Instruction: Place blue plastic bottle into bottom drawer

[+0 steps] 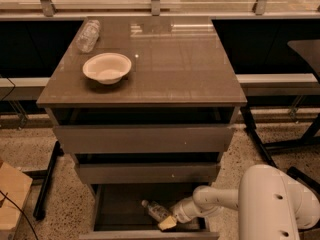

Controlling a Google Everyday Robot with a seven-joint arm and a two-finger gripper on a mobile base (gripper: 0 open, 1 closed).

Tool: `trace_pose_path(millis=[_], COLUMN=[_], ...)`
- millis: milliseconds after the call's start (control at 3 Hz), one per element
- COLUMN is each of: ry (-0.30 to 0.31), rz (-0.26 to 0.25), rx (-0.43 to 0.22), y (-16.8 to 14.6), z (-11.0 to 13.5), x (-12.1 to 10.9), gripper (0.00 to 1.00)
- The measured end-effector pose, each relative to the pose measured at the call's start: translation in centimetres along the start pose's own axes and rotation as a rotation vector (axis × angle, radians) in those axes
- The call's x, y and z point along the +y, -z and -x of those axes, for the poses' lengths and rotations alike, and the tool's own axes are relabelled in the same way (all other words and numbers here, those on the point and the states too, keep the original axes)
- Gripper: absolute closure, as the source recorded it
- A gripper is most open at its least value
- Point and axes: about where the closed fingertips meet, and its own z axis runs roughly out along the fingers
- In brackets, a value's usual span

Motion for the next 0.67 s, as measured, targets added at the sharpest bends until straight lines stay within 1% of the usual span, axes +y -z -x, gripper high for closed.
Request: trace_pose_path(millis=[333, 667], ry=[0.0, 0.0], rz=[0.0, 0.0], rx=[0.0, 0.0], y=[0.0, -0.01], z=[0.0, 0.0], x=[0.0, 0.0], gripper=[0.0, 0.0])
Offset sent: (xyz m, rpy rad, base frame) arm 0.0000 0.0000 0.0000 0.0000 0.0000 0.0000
